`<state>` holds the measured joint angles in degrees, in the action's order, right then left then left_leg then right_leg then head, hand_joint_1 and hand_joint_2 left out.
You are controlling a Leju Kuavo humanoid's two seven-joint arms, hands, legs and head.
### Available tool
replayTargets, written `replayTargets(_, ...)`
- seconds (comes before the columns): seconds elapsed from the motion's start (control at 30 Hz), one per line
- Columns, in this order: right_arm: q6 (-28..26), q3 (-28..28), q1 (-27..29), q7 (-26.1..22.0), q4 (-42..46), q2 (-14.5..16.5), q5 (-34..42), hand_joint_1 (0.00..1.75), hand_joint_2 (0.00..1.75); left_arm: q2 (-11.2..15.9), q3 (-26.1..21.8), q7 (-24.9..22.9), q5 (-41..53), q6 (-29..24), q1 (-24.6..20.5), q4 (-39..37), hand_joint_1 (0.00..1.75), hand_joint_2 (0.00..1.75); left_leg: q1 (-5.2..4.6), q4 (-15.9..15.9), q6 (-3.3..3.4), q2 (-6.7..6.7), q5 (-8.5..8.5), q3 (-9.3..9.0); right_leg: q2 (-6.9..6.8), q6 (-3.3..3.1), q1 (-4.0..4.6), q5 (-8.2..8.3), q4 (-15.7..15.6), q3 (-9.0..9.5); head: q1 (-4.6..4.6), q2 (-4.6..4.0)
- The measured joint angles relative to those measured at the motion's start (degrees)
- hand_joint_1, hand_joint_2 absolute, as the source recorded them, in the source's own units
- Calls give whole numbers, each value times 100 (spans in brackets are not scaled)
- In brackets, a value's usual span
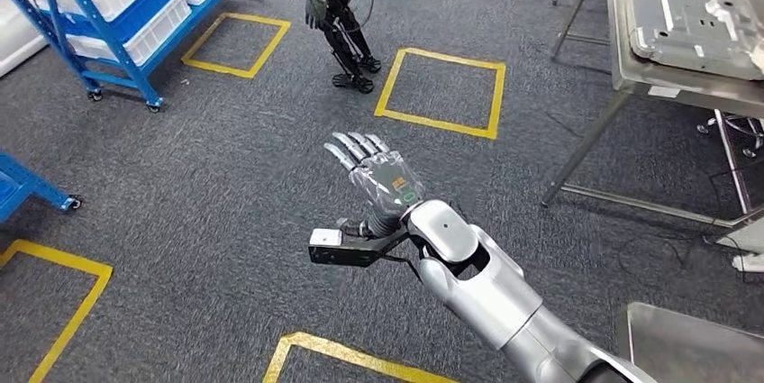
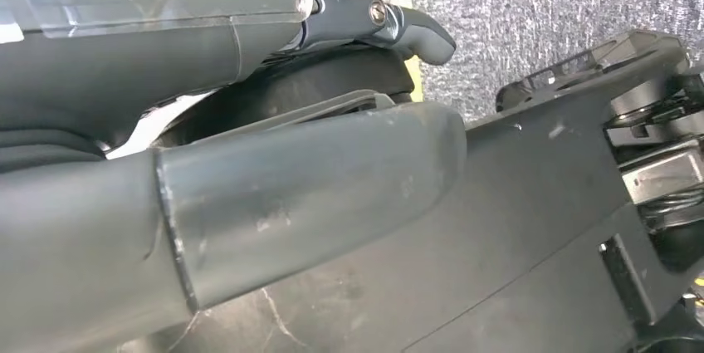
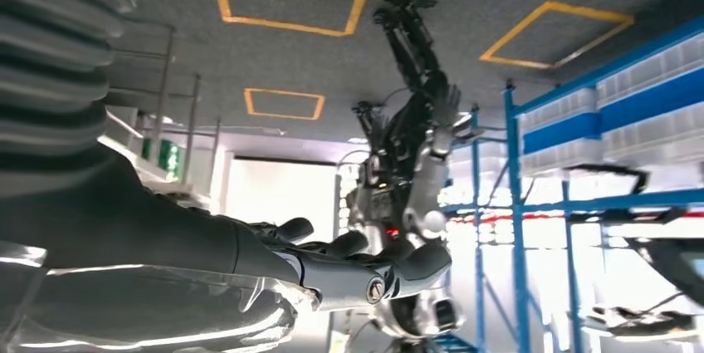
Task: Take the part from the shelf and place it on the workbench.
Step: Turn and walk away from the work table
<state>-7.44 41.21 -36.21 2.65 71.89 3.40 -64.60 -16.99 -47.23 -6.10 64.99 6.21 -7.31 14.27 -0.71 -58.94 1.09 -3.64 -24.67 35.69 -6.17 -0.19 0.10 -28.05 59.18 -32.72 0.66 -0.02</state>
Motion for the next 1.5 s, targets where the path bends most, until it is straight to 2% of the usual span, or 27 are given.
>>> replayTargets(0.03,1,-1,0,2,3,1,1,0,175,-2,3,2,0,1,1,1,0,0,16,19,36,72,12,-6,-40,29,-4,-19,-3,13,2,0)
replayTargets(0.1,-1,-3,-3,-1,11,3,2,0,175,-10,9,6,-1,4,1,3,0,0,47,77,107,204,44,-42,148,88,-28,-163,172,-31,1,1)
replayTargets(0.17,-1,-8,7,-4,15,-11,2,0,175,-18,21,7,-1,7,-8,5,0,0,66,104,163,323,62,-62,483,129,-50,-485,777,-312,2,1)
replayTargets(0.23,1,-10,38,-1,14,-40,2,0,175,-20,31,7,-1,7,-8,5,0,0,68,93,184,467,61,-58,595,147,-53,-713,1449,-678,3,1)
replayTargets(0.27,1,-10,52,1,13,-54,2,0,175,-21,34,7,-1,7,-4,5,0,0,69,83,185,548,58,-58,606,151,-55,-674,1555,-761,2,1)
replayTargets(0.33,0,-10,60,-4,13,-66,2,0,175,-24,44,2,-1,16,0,5,0,0,76,55,169,714,45,-63,666,147,-73,-286,1110,-611,3,1)
replayTargets(0.4,-1,-14,57,-13,11,-71,2,0,175,-28,72,-10,-1,29,-8,5,0,0,76,11,125,855,25,-49,896,132,-107,54,389,-310,1,1)
replayTargets(0.47,-1,-20,59,-19,11,-75,2,0,175,-30,103,-22,2,37,-12,5,0,0,88,-9,58,972,28,-8,1030,102,-105,111,93,-181,2,1)
replayTargets(0.53,-1,-23,52,-27,14,-73,2,0,175,-27,124,-36,5,45,-5,5,0,0,107,-4,-12,1045,37,22,923,43,-101,123,43,-148,3,2)
replayTargets(0.6,-3,-23,41,-37,15,-68,2,0,175,-22,135,-56,16,54,-8,5,0,0,93,-198,-66,851,-94,113,789,-36,-121,149,-30,-93,-11,1)
replayTargets(0.67,-4,-30,41,-45,15,-75,2,0,175,-17,146,-68,29,65,-26,5,0,0,88,-822,-109,559,-413,407,631,-93,-111,147,-70,-54,-27,1)
replayTargets(0.7,-4,-33,46,-48,14,-83,2,0,175,-14,155,-69,33,71,-34,6,0,0,98,-1183,-130,494,-557,588,543,-105,-102,139,-71,-48,-31,0)
replayTargets(0.73,-5,-38,53,-49,13,-92,2,0,175,-12,165,-69,36,75,-41,7,0,0,109,-1443,-148,459,-627,720,459,-110,-95,129,-70,-45,-31,0)
replayTargets(0.77,-6,-42,60,-51,13,-99,2,0,175,-9,174,-69,39,78,-43,7,0,0,119,-1496,-161,436,-587,750,379,-108,-91,119,-67,-42,-31,-1)
replayTargets(0.83,-11,-52,64,-57,14,-108,2,0,175,-2,194,-74,44,80,-40,9,0,0,134,-967,-165,340,-250,478,243,-84,-90,90,-58,-21,-31,-1)
replayTargets(0.9,-26,-75,62,-63,14,-120,3,0,175,8,216,-79,46,83,-32,12,0,0,96,-254,-126,116,-4,103,134,-34,-64,49,-46,6,-28,1)
replayTargets(0.97,-48,-102,61,-69,13,-139,4,0,175,13,244,-78,48,90,-31,14,0,0,45,8,-57,28,8,-16,26,23,-33,20,-42,25,-24,1)
replayTargets(1.03,-70,-119,59,-78,11,-150,4,0,175,13,264,-77,48,102,-31,14,0,0,48,39,13,148,19,-17,-65,78,-37,-11,-40,46,-23,1)
replayTargets(1.1,-93,-140,53,-86,6,-154,4,0,175,7,273,-80,45,120,-39,14,0,0,73,82,86,268,43,-46,151,135,-67,-175,183,-30,-22,1)
replayTargets(1.17,-106,-172,60,-95,-10,-176,4,0,175,-1,279,-86,42,136,-57,14,0,0,83,100,142,391,59,-59,486,166,-88,-504,829,-341,-19,-1)
replayTargets(1.2,-109,-183,72,-98,-25,-193,4,0,175,-2,281,-89,40,143,-63,14,0,0,80,96,157,458,59,-56,558,168,-88,-638,1196,-541,-19,0)
replayTargets(1.23,-108,-187,87,-102,-40,-211,4,0,175,-3,282,-85,37,147,-63,14,0,0,77,89,161,534,58,-55,587,167,-87,-672,1432,-687,-19,0)
replayTargets(1.27,-109,-190,99,-101,-55,-223,3,0,175,-4,283,-57,34,148,-58,14,0,0,75,79,163,614,55,-54,601,161,-87,-593,1474,-746,-19,1)
replayTargets(1.33,-136,-219,116,-39,-69,-268,-41,0,175,-20,314,155,70,129,22,28,0,0,79,57,150,770,43,-60,705,132,-90,-169,918,-548,-19,0)
replayTargets(1.4,-199,-303,162,28,-62,-366,-119,0,175,-74,446,340,-61,281,312,277,0,0,73,32,114,898,21,-55,948,99,-103,110,246,-249,-20,0)
replayTargets(1.47,-239,-427,248,6,-51,-491,-174,0,175,-162,855,15,-768,771,905,1143,0,0,92,27,53,1004,9,-47,1042,69,-87,111,33,-128,-20,0)
replayTargets(1.5,-243,-486,286,-19,-48,-547,-188,0,175,-198,1164,-268,-1192,1011,1231,1667,0,0,104,33,20,1059,10,-46,986,51,-83,114,12,-110,-20,0)
